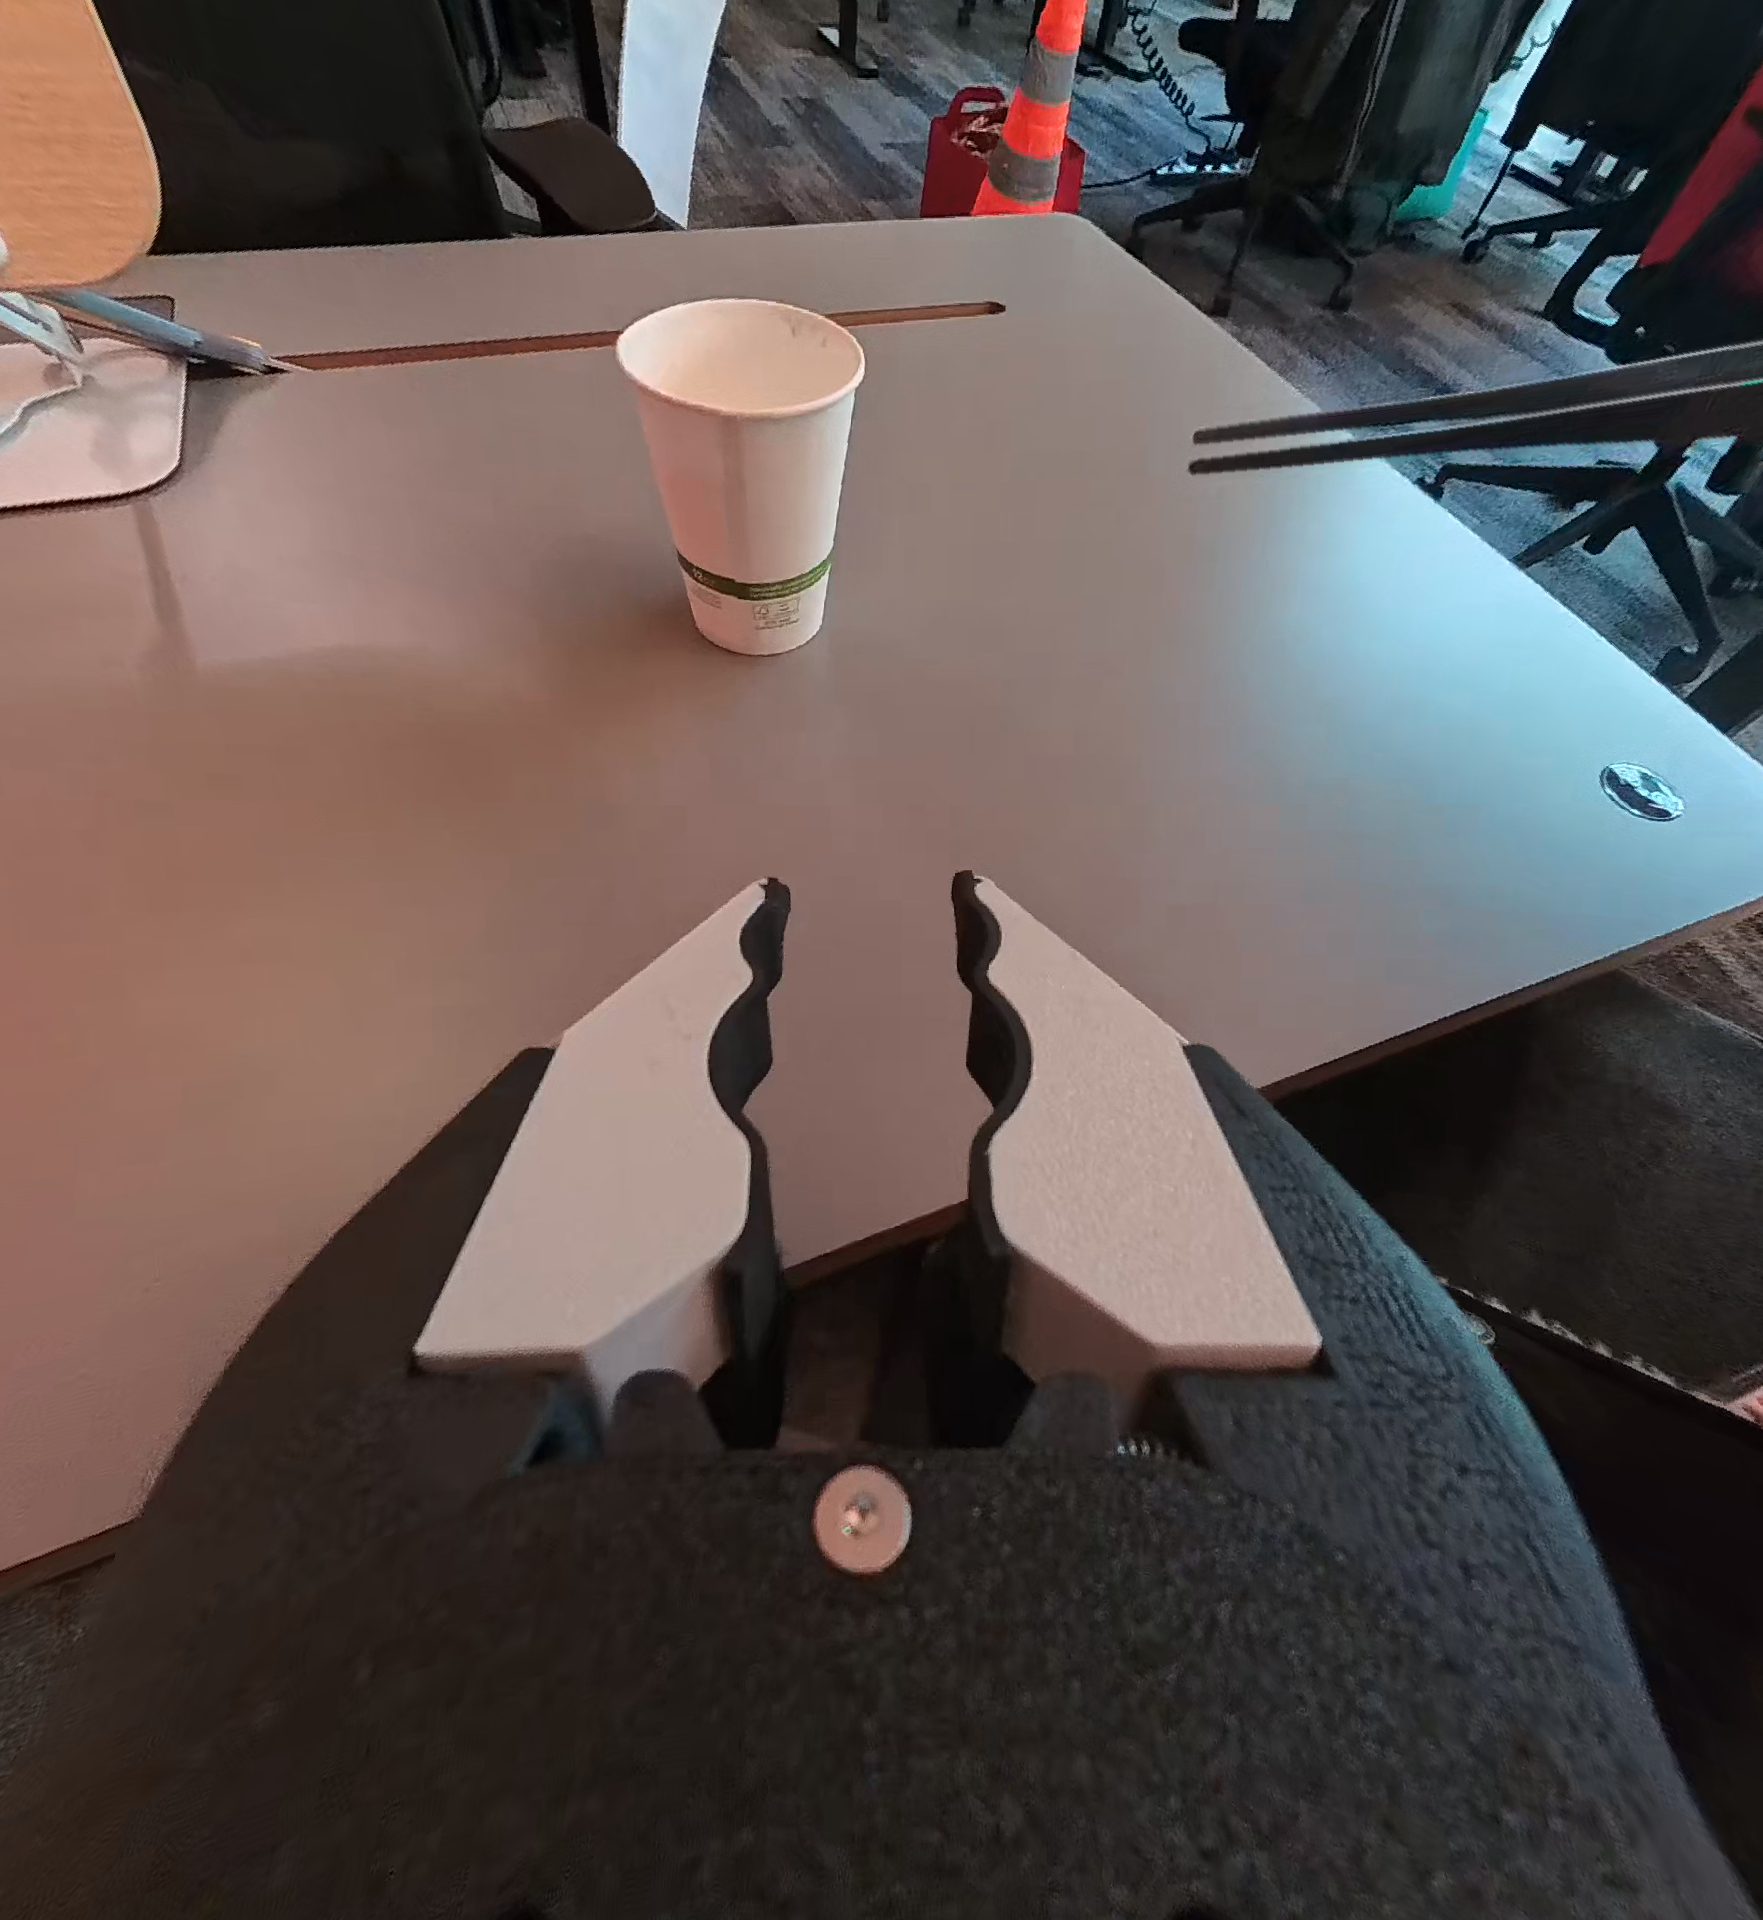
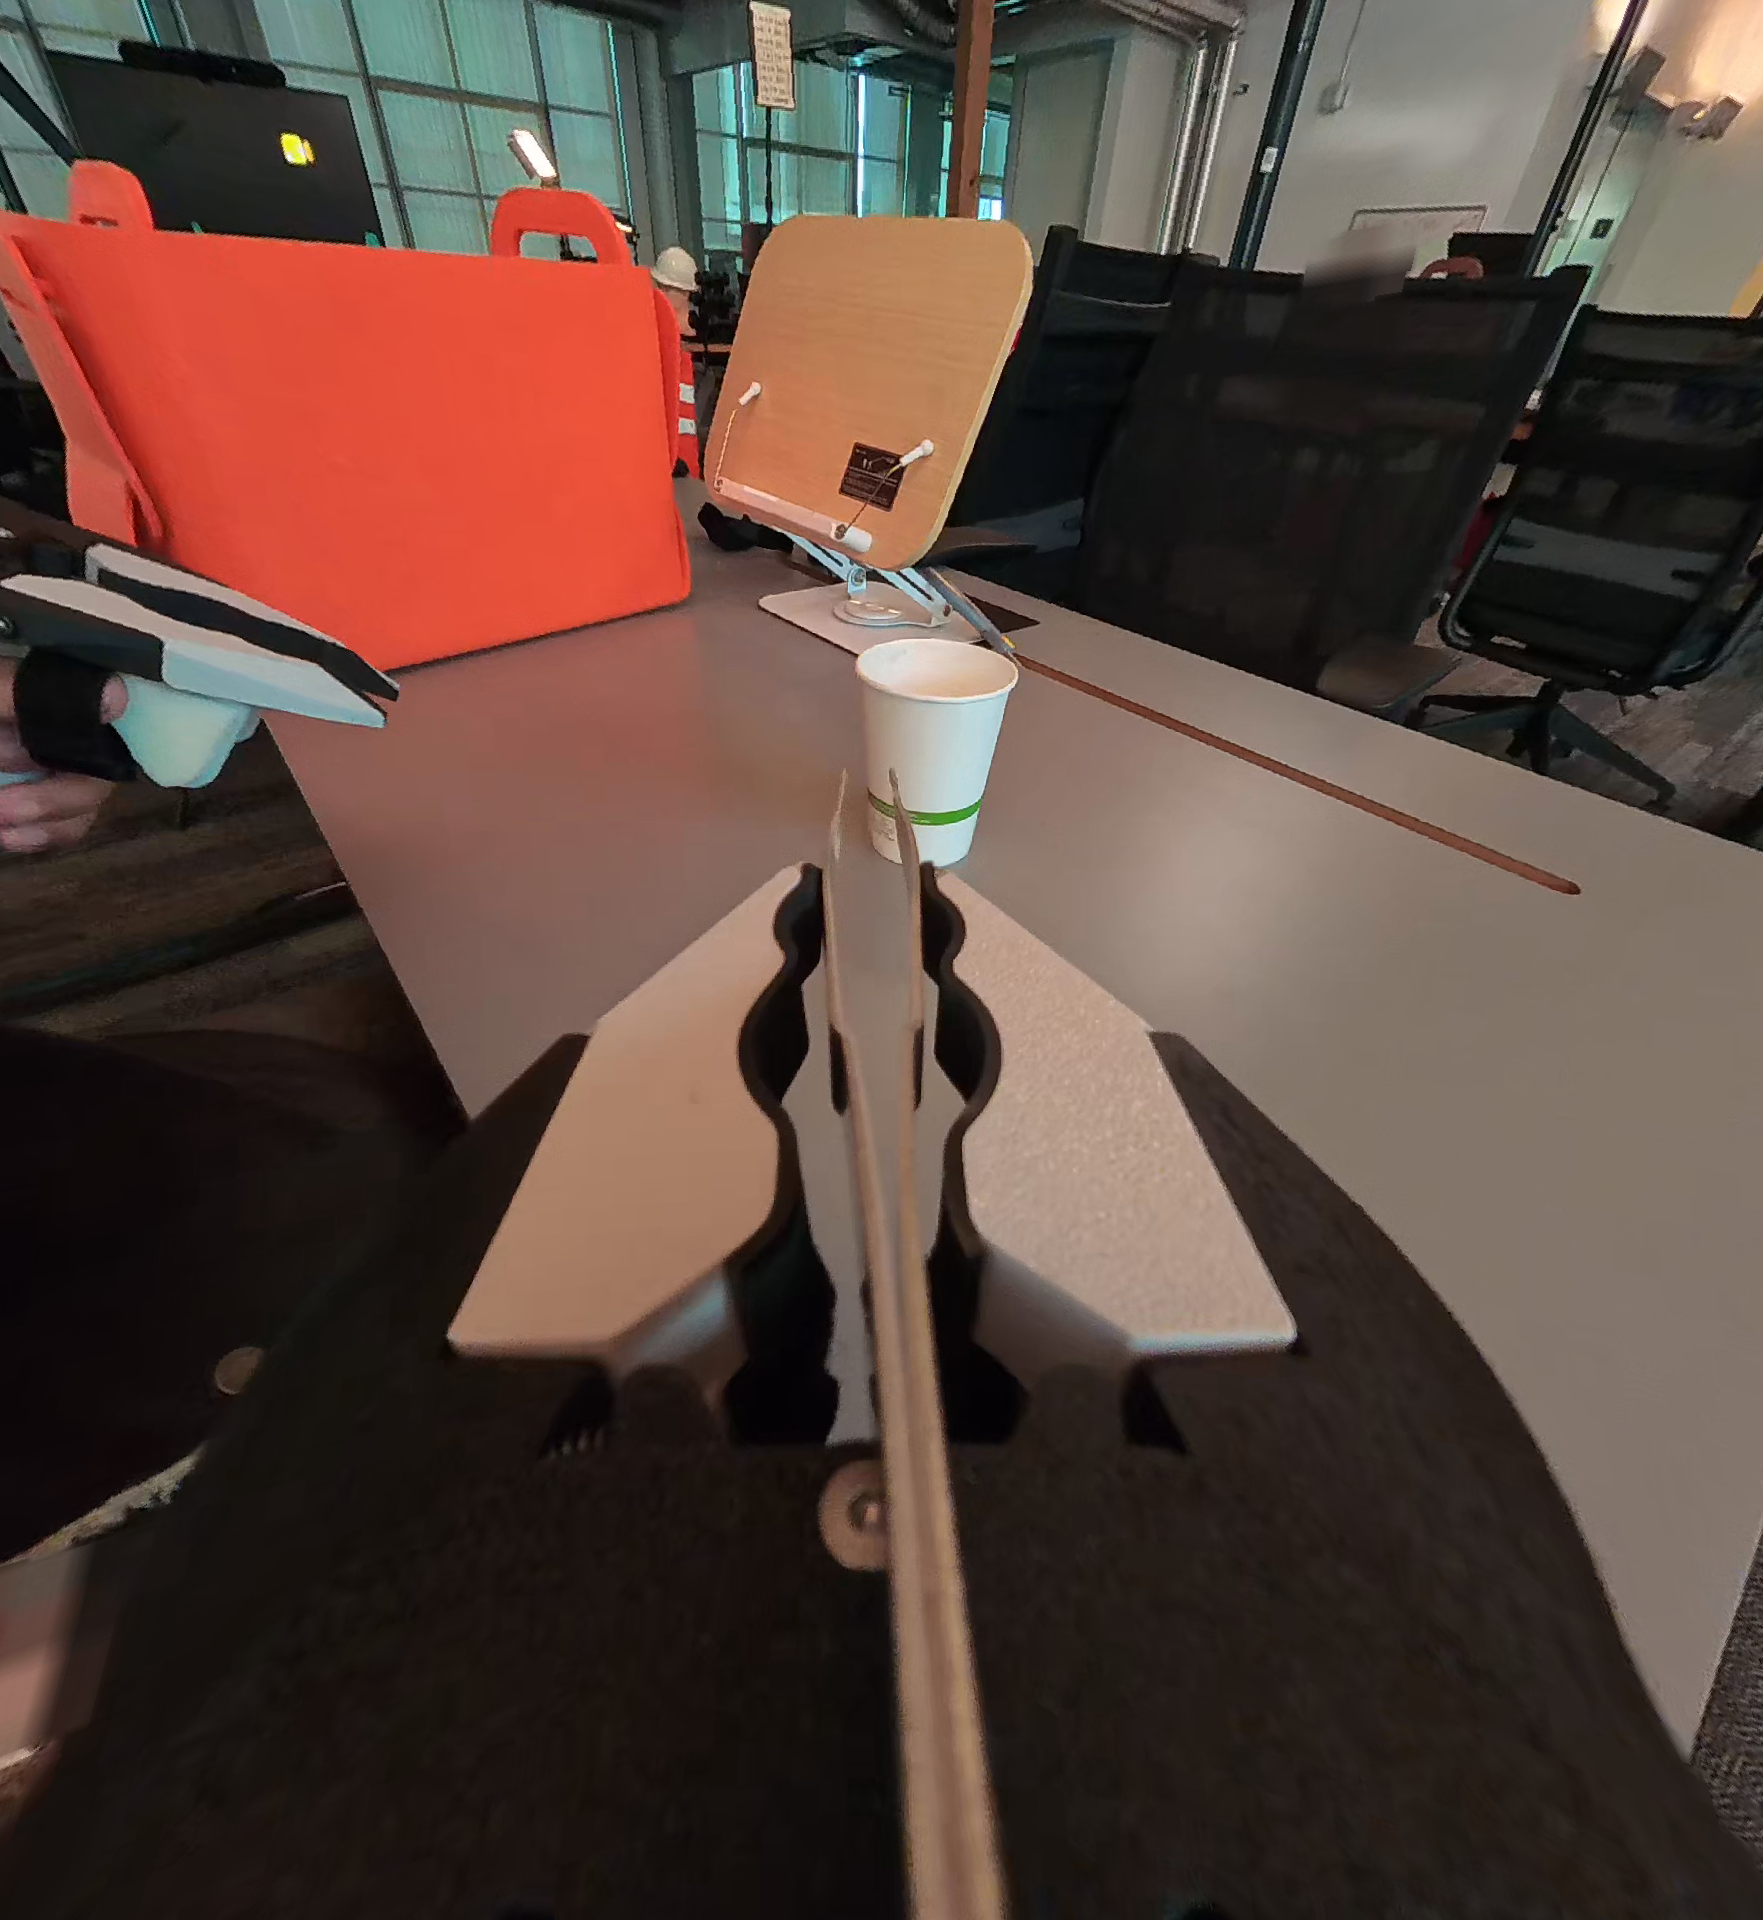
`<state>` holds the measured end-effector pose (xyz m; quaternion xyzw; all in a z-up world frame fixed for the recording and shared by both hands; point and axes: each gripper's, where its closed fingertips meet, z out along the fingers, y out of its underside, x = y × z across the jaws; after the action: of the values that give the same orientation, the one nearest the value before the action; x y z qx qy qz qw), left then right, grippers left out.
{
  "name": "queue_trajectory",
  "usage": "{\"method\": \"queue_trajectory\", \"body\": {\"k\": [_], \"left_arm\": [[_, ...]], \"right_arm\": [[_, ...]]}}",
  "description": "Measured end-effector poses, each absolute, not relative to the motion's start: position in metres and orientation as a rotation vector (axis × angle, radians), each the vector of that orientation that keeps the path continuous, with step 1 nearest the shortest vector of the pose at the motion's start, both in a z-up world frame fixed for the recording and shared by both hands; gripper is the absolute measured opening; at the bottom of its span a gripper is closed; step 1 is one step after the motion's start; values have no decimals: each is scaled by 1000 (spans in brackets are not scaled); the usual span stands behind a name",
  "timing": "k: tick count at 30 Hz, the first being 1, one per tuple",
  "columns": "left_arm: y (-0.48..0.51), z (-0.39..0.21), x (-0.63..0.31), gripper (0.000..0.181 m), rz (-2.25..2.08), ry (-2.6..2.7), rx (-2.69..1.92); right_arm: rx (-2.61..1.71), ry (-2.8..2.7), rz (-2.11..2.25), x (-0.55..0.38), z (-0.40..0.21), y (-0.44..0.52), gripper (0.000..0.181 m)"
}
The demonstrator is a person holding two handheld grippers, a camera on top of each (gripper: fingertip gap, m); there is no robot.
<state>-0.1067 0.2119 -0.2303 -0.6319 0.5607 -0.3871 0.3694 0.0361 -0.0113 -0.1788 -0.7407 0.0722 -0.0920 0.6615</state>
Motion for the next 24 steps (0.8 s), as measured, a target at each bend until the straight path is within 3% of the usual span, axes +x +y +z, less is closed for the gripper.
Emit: {"method": "queue_trajectory", "body": {"k": [24], "left_arm": [[200, -233, -108, 34, -1013, 1480, -1585]], "right_arm": [[-1728, 102, -261, 25, -188, -3, 17]]}}
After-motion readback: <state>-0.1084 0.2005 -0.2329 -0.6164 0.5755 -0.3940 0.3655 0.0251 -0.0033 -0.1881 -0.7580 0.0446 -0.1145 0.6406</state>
